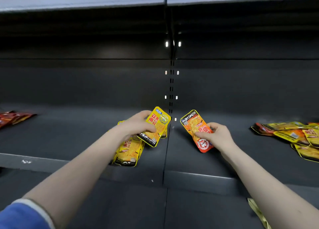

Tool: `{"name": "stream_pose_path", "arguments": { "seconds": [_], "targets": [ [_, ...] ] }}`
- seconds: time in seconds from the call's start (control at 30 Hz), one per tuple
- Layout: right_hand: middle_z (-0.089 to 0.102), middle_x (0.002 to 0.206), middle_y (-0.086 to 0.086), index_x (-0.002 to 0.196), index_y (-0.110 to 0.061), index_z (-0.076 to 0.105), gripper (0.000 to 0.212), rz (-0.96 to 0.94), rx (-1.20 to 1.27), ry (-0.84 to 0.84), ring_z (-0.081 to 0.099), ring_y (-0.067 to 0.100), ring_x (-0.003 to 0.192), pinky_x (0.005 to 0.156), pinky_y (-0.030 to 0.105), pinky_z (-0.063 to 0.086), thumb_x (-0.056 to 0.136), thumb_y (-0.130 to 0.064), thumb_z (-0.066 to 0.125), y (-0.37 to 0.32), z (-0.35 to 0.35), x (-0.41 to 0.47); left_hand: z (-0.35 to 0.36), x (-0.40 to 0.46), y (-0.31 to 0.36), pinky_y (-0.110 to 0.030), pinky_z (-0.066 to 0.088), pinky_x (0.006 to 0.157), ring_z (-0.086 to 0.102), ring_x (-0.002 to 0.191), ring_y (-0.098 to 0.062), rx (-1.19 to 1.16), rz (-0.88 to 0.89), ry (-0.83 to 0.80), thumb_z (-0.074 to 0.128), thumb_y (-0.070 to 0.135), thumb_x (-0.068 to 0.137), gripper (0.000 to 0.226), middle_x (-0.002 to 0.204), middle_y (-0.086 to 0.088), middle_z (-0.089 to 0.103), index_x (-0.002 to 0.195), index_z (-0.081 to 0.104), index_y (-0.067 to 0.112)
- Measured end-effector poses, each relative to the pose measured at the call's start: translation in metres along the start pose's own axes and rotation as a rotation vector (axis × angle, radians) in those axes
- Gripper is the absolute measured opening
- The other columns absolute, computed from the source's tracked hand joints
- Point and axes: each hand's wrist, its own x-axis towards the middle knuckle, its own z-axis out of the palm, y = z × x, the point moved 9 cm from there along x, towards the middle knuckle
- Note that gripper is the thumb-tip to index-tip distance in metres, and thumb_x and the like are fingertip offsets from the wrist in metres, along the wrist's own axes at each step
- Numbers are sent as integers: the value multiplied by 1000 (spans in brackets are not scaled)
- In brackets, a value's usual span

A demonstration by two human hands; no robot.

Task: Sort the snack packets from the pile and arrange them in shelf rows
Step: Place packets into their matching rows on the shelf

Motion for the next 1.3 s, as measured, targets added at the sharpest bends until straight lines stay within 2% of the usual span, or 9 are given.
{"name": "stream_pose_path", "arguments": {
  "seconds": [0.4,0.53,0.6,0.77,0.83,0.97,1.07,1.2,1.3],
  "targets": [
    [71,83,12,71,-14,63,17,79,-72,79,67,27,75,76,40,54,69,-13,80,5,13,13,-8,31,-17,-41,53,87,66,98,-25,60,-24,-93,70,5,76,50,109,-6,67,120,50,19],
    [72,83,15,75,-9,65,16,113,-24,113,68,31,77,78,43,54,69,-12,80,17,3,20,-12,40,-16,-22,46,47,61,55,-12,-7,-47,-37,65,2,80,33,83,-8,62,107,49,11],
    [71,83,16,75,-7,65,16,119,-7,110,67,30,76,77,43,54,70,-11,79,21,3,22,-13,45,-18,-19,39,40,56,49,-11,-6,-54,7,65,3,80,30,76,-5,59,105,50,12],
    [72,79,10,79,-7,67,16,103,-7,82,68,27,74,75,39,53,71,-12,79,22,8,24,-3,58,-17,-23,47,67,57,73,-15,58,-40,11,73,4,74,34,88,-5,63,103,57,13],
    [72,77,8,77,-10,66,16,89,-32,73,68,27,75,76,40,53,71,-14,80,21,9,24,-1,62,-16,-24,47,68,56,74,-16,108,-32,1,75,5,73,34,89,-6,63,98,55,15],
    [71,76,6,76,-12,66,15,60,-72,66,68,26,75,76,40,53,72,-15,79,16,10,24,-5,70,-18,-23,48,70,57,87,-14,168,6,44,79,9,71,68,119,0,56,129,46,21],
    [71,76,5,76,-15,65,14,46,-110,63,68,25,75,76,40,52,72,-17,79,14,10,23,-10,77,-16,-21,46,68,55,87,-11,242,90,79,76,11,75,66,132,6,45,132,45,24],
    [71,77,3,79,-14,66,16,51,-137,57,68,23,75,77,40,53,72,-19,79,13,12,22,-8,89,-19,-33,53,73,64,92,-22,333,143,71,72,12,77,38,114,1,60,112,61,23],
    [71,78,3,80,-15,66,16,50,-146,54,68,22,75,77,40,54,72,-19,79,13,12,22,-4,97,-17,-28,50,72,60,100,-19,380,189,59,73,15,77,35,106,7,59,110,63,23]
  ]
}}
